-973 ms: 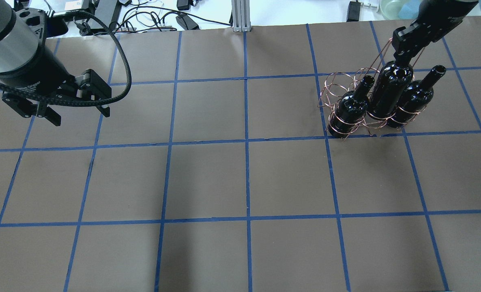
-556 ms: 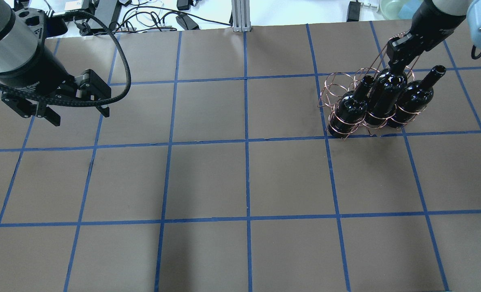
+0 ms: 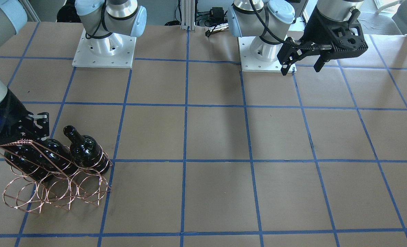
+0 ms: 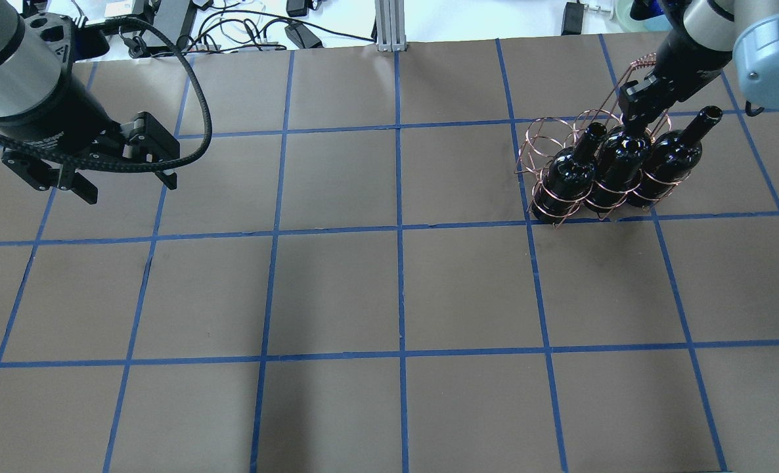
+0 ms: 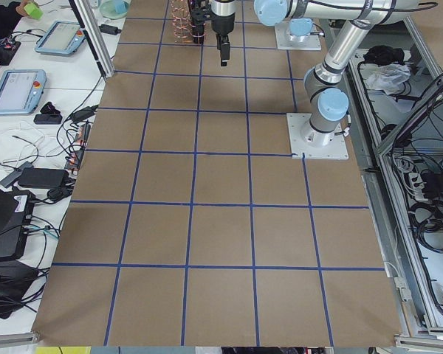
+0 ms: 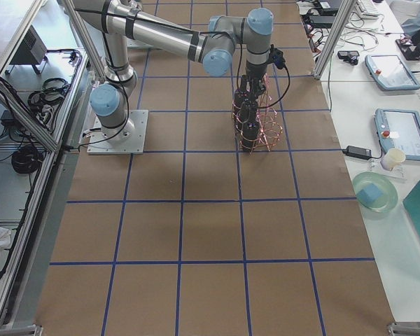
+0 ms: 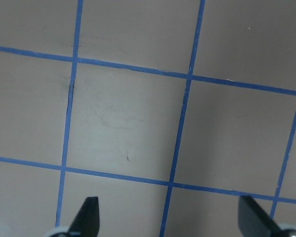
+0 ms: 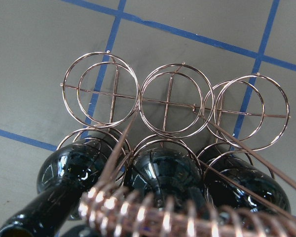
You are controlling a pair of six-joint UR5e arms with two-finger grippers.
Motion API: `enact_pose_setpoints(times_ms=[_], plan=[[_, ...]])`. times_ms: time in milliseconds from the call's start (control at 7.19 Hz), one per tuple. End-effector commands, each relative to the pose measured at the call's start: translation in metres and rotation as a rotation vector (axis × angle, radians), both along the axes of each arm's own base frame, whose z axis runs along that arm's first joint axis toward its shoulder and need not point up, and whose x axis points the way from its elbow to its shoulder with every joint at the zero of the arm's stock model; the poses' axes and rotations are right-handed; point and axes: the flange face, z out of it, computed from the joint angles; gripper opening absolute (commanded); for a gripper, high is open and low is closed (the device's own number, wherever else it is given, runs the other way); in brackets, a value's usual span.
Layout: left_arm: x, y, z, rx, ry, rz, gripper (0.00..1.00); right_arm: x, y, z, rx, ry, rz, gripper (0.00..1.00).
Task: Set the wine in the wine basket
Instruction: 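Push the bottle fully down into the rack slot with the right gripper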
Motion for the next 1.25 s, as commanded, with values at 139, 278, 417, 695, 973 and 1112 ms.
enact_pose_setpoints(times_ms=[139, 278, 417, 695, 973, 1112], plan=[[0.0, 0.0, 0.0, -0.001, 0.001, 0.001, 1.0, -0.012, 0.0, -0.013, 0.023, -0.008, -0.021, 0.05], [0.0, -0.001, -0.001, 0.001, 0.002, 0.0, 1.0, -0.012, 0.0, -0.014, 0.028, -0.008, -0.027, 0.24], [0.0, 0.0, 0.001, -0.002, 0.0, 0.0, 1.0, -0.011, 0.0, -0.012, 0.021, -0.009, -0.04, 0.77], [0.0, 0.0, 0.0, -0.002, 0.0, 0.0, 1.0, -0.012, -0.002, 0.009, -0.014, 0.01, -0.082, 1.0], [0.0, 0.0, 0.0, -0.002, 0.0, 0.0, 1.0, 0.003, 0.009, 0.076, -0.062, -0.005, -0.171, 1.0], [0.001, 0.0, 0.0, 0.0, -0.001, 0.001, 1.0, 0.042, 0.032, 0.105, -0.055, -0.027, -0.246, 1.0]])
